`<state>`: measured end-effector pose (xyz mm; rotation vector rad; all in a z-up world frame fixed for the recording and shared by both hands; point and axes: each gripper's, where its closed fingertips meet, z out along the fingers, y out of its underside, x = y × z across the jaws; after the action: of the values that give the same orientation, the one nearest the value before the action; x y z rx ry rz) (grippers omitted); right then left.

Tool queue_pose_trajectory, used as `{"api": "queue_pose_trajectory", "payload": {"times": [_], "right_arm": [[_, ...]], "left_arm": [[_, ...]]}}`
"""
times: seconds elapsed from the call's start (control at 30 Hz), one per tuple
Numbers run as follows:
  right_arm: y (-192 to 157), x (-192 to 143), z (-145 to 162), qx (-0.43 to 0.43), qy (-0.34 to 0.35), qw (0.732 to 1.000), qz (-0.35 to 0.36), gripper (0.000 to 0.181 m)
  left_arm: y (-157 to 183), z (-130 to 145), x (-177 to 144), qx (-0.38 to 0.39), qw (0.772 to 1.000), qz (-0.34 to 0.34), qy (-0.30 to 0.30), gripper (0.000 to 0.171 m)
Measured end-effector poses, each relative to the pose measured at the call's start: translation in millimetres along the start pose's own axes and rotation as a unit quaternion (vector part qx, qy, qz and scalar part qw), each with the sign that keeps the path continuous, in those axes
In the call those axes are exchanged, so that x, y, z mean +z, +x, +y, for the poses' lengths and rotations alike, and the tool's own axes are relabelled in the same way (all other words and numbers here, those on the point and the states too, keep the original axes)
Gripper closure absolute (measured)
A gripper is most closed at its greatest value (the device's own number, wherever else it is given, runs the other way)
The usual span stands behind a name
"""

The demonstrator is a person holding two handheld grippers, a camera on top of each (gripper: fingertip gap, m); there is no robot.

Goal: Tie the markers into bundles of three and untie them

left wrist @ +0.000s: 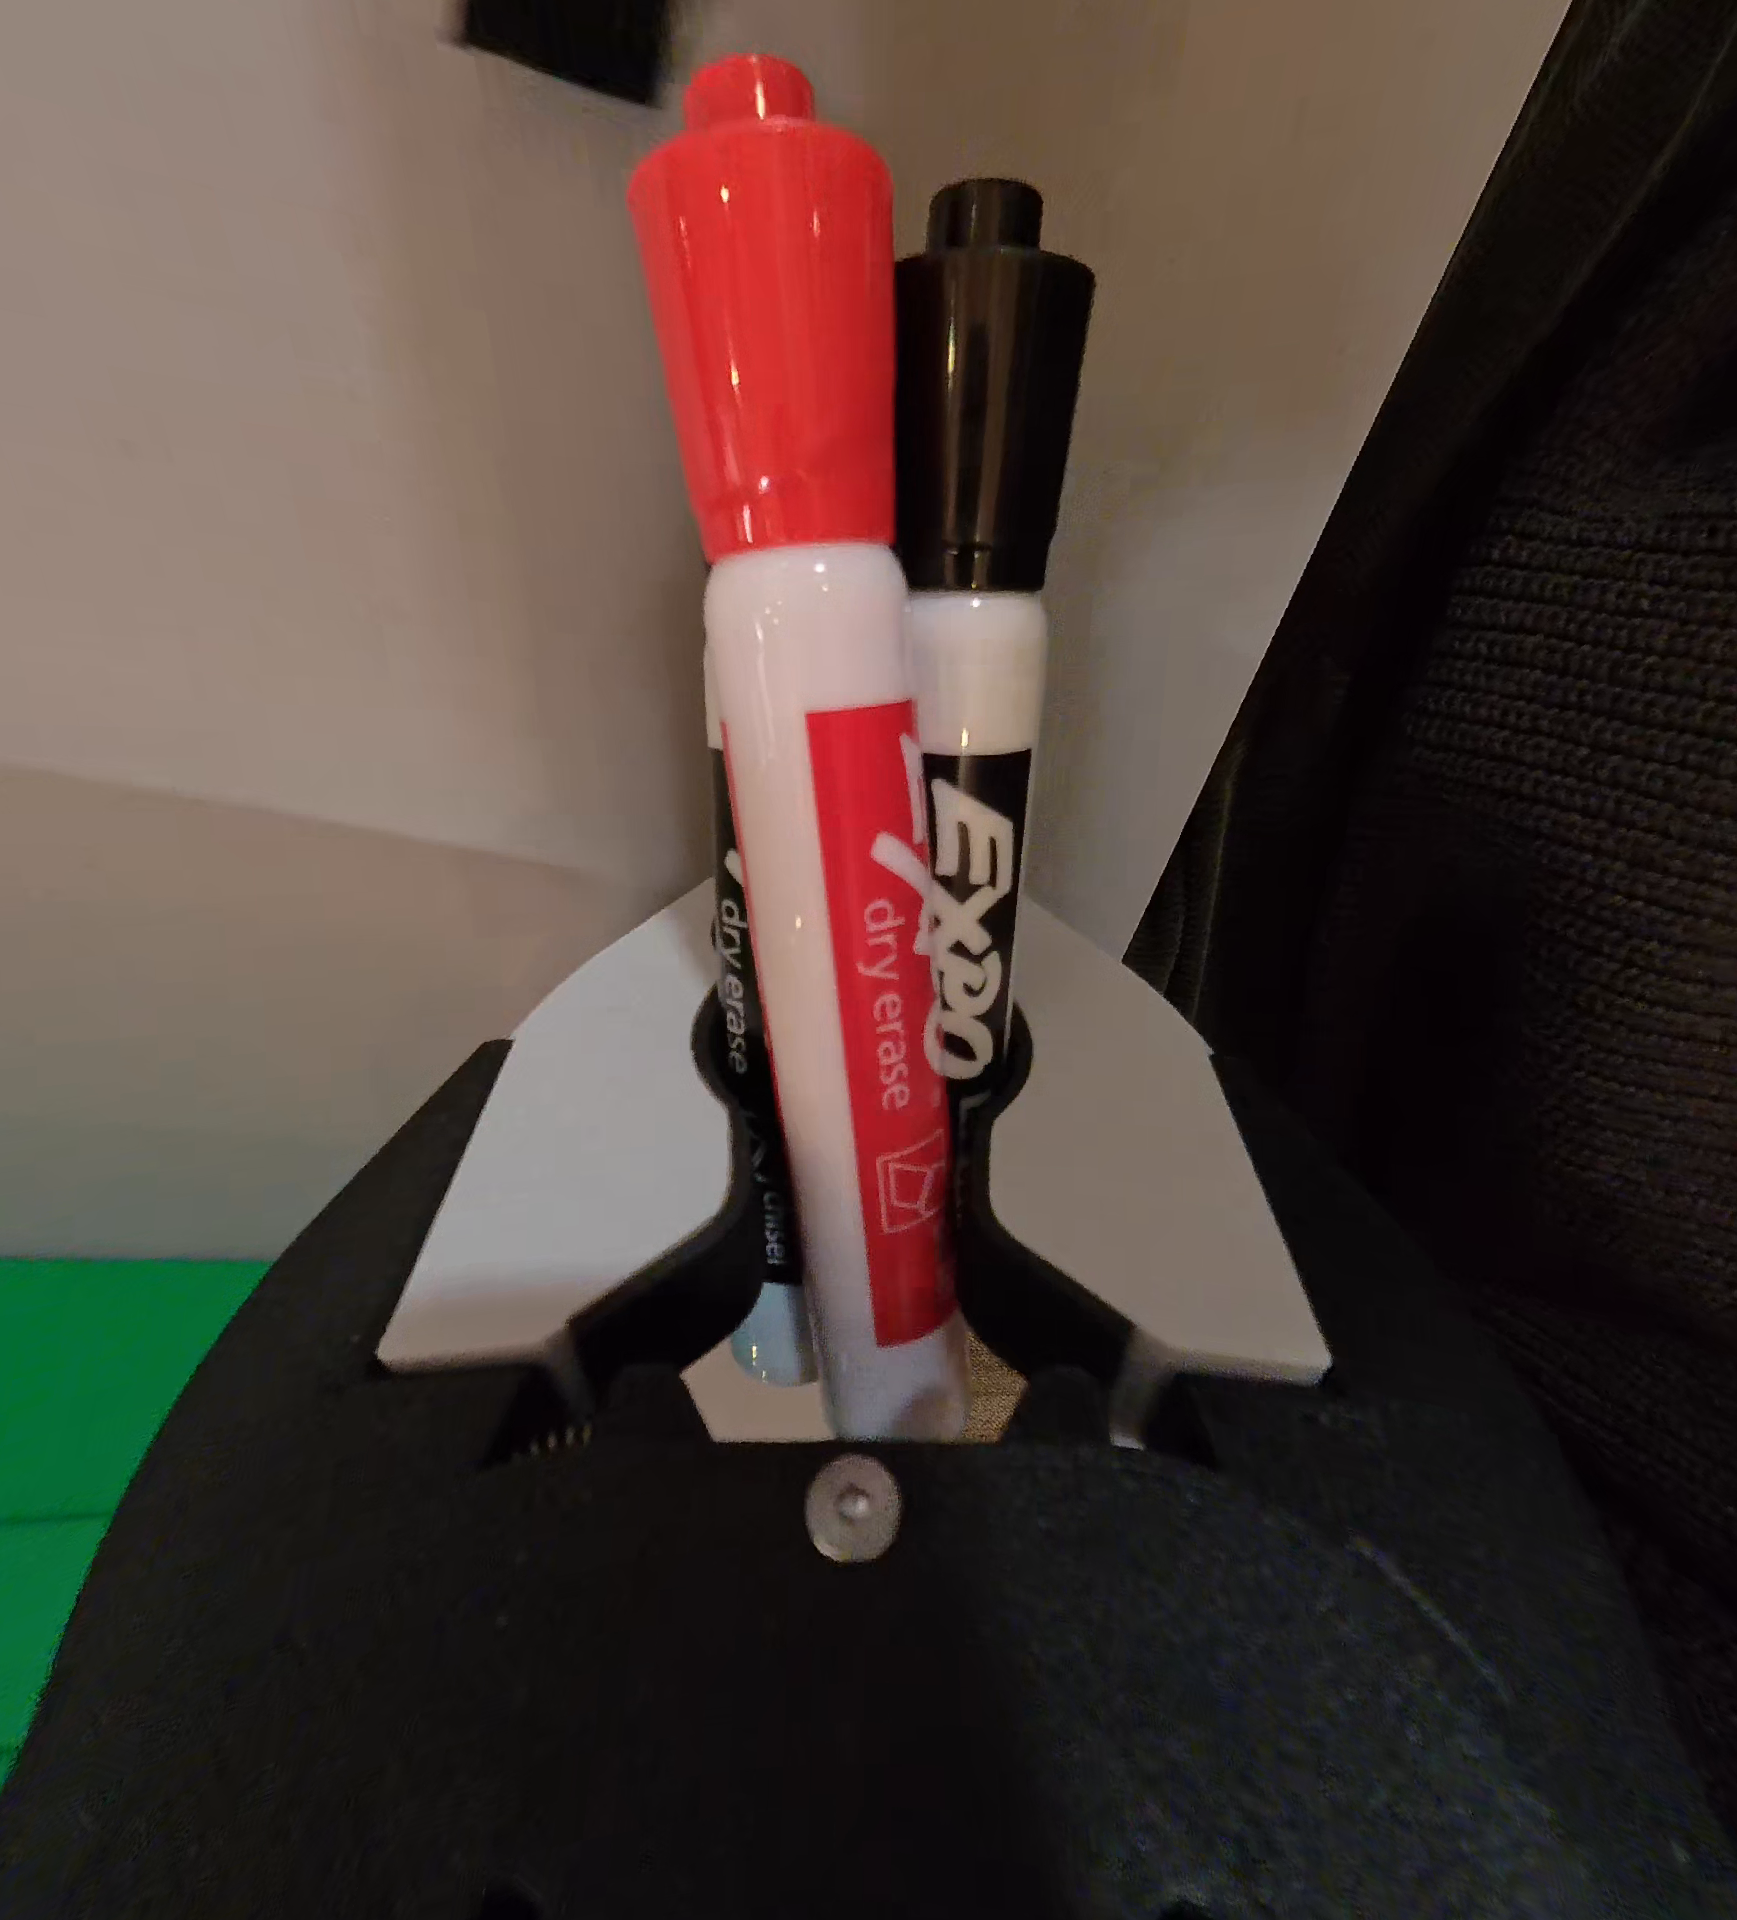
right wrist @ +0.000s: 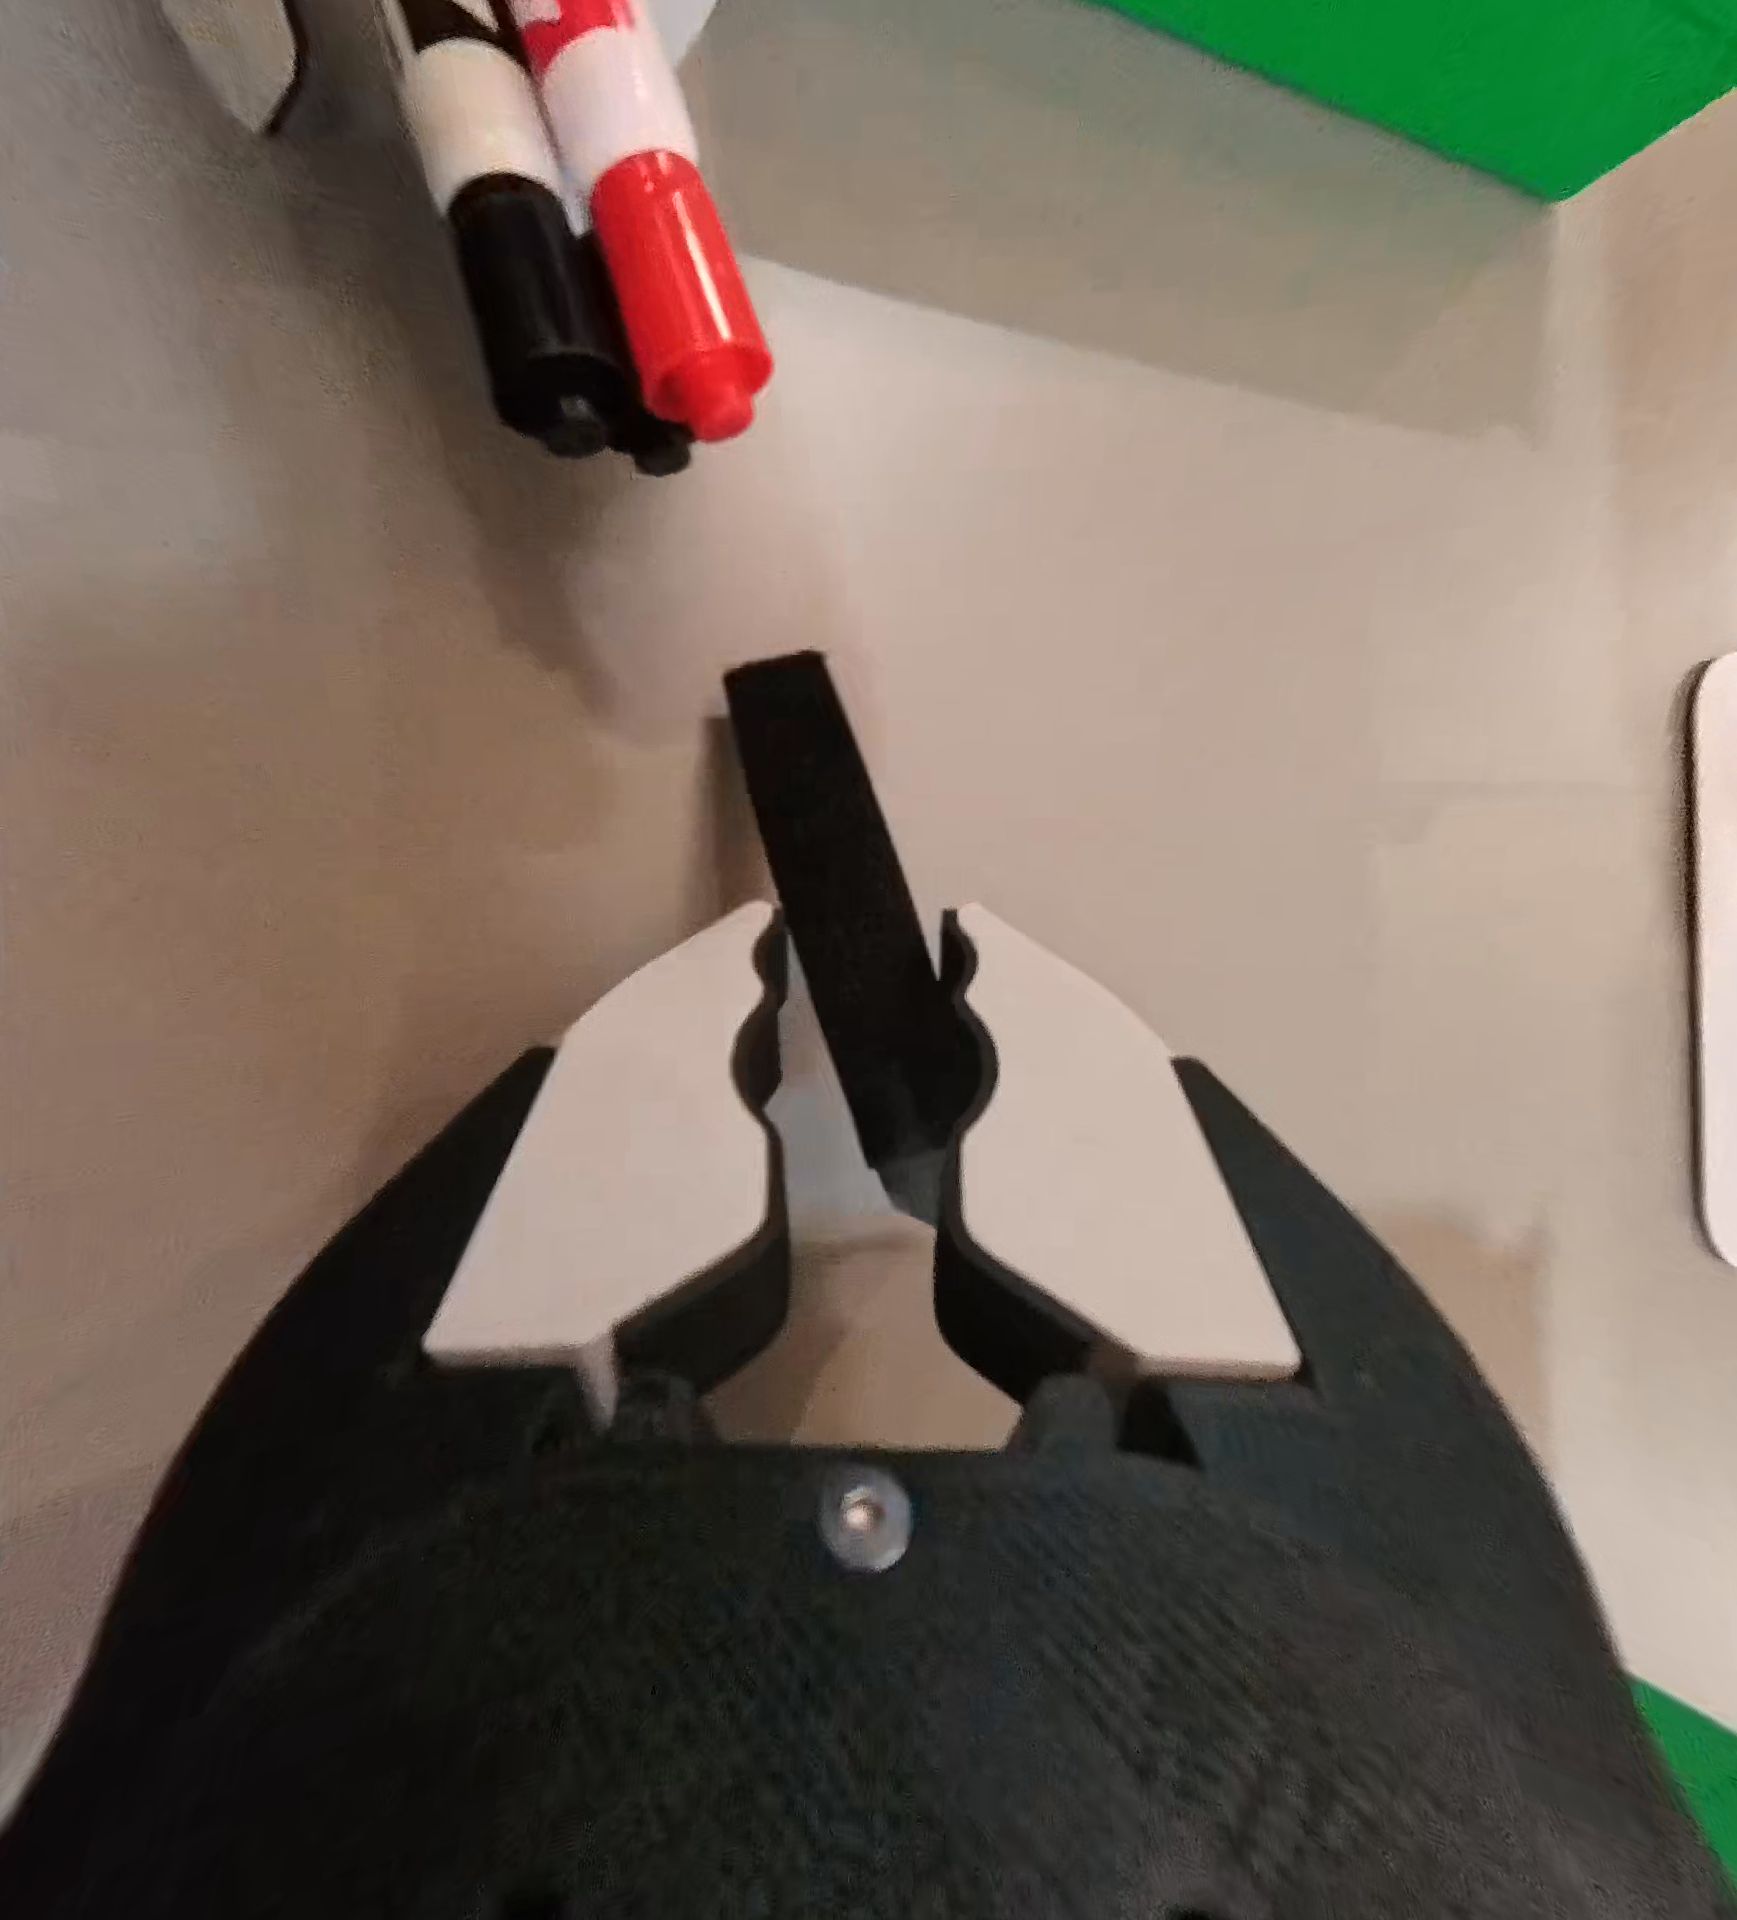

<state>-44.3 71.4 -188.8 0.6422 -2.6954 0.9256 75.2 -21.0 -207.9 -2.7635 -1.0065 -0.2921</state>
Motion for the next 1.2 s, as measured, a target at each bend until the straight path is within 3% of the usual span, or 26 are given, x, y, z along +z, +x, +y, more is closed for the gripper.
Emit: {"api": "queue_pose_trajectory", "payload": {"times": [0.33, 0.43, 0.6, 0.77, 0.93, 1.0, 1.2], "right_arm": [[-47, -12, 17, 0.037, -0.053, 0.998, -0.001, 0.143], [-37, -19, 15, 0.052, -0.028, 0.998, 0.036, 0.146], [-38, -28, 6, 0.113, 0.025, 0.993, -0.007, 0.146], [-2, -23, 7, 0.123, 0.028, 0.988, 0.089, 0.142], [-13, -4, 34, 0.164, -0.054, 0.984, 0.044, 0.14], [-19, -7, 32, 0.164, -0.043, 0.985, 0.027, 0.153], [-27, -28, 22, 0.168, -0.002, 0.985, -0.022, 0.158]], "left_arm": [[0, 0, 0, 0.0, 1.0, 0.002, 0.002, 0.127], [1, 0, 0, -0.001, 1.0, 0.004, 0.003, 0.127], [1, 0, 0, -0.002, 1.0, 0.004, 0.002, 0.127], [1, 0, 0, -0.003, 1.0, 0.003, 0.001, 0.127], [1, 0, 0, -0.004, 1.0, 0.003, 0.002, 0.127], [1, 0, 0, -0.004, 1.0, 0.002, 0.001, 0.127], [1, 0, 0, -0.004, 1.0, 0.0, 0.0, 0.127]]}}
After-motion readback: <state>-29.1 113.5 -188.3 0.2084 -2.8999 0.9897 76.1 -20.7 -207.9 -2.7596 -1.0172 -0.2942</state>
